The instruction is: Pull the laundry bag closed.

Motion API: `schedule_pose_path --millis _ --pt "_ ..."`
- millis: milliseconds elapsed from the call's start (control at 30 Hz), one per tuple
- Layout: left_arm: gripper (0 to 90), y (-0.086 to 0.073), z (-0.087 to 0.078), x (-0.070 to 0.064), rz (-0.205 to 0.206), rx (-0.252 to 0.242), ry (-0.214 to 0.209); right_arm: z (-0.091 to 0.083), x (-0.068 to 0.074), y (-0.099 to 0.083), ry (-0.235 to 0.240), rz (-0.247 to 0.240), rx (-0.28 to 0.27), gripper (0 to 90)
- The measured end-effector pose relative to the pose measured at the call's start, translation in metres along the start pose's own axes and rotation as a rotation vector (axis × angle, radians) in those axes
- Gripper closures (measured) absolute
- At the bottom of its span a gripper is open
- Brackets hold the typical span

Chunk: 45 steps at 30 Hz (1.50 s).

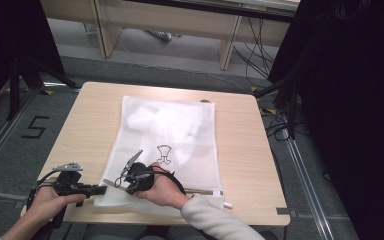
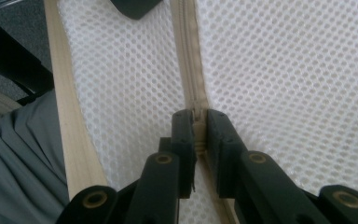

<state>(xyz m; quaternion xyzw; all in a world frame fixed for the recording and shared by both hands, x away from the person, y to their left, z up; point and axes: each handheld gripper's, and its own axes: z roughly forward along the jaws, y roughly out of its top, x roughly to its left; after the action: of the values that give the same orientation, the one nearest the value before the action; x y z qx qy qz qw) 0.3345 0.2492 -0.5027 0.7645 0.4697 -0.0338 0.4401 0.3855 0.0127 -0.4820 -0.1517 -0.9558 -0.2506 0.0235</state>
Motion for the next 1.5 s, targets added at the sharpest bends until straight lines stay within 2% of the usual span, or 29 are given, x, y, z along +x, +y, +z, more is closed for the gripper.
schedule_pose_path --millis 133,200,233,433,467,733,767,867,1067,1133,1167,1233,1333,1367,1500 --pt "85.5 0.000 0.000 0.000 0.000 0.001 0.002 -0.001 -0.001 -0.003 -0.009 0.019 0.002 82.4" --pt "85.5 0.000 0.000 0.000 -0.003 -0.003 0.004 -0.002 -0.002 -0.004 0.005 0.013 0.003 82.4" --pt "85.5 0.000 0.000 0.000 -0.002 -0.001 0.006 -0.002 -0.002 -0.005 -0.008 0.025 -0.002 82.4" --pt "85.5 0.000 0.000 0.000 -0.004 -0.001 0.006 -0.005 -0.003 -0.006 -0.006 0.011 0.000 82.4" --pt "85.5 0.000 0.000 0.000 -0.004 -0.001 0.007 -0.005 -0.002 -0.007 -0.011 0.027 0.005 82.4" --pt "85.5 0.000 0.000 0.001 -0.003 0.000 0.013 -0.009 -0.006 -0.013 -0.016 0.021 0.013 82.4" --pt "85.5 0.000 0.000 0.001 -0.003 -0.002 0.014 -0.009 -0.005 -0.013 -0.016 0.040 0.013 82.4" --pt "85.5 0.000 0.000 0.000 -0.001 -0.001 0.016 -0.011 -0.007 -0.016 -0.018 0.029 0.014 82.4" --pt "85.5 0.000 0.000 0.001 0.000 0.000 0.020 -0.014 -0.008 -0.021 -0.031 0.048 0.021 82.4" --pt "85.5 0.000 0.000 0.001 -0.001 0.000 0.020 -0.015 -0.010 -0.022 -0.026 0.037 0.018 82.4" --pt "85.5 0.000 0.000 0.001 0.000 0.002 0.019 -0.016 -0.010 -0.023 -0.027 0.049 0.021 82.4" --pt "85.5 0.000 0.000 0.001 0.000 0.002 0.019 -0.017 -0.010 -0.024 -0.023 0.029 0.025 82.4" --pt "85.5 0.000 0.000 0.001 -0.001 0.003 0.020 -0.017 -0.010 -0.024 -0.029 0.033 0.026 82.4" --pt "85.6 0.000 0.000 0.001 -0.001 0.003 0.019 -0.017 -0.010 -0.024 -0.026 0.020 0.023 82.4" --pt "85.6 0.000 0.001 0.001 -0.002 0.004 0.019 -0.018 -0.010 -0.026 -0.023 0.037 0.027 82.4"
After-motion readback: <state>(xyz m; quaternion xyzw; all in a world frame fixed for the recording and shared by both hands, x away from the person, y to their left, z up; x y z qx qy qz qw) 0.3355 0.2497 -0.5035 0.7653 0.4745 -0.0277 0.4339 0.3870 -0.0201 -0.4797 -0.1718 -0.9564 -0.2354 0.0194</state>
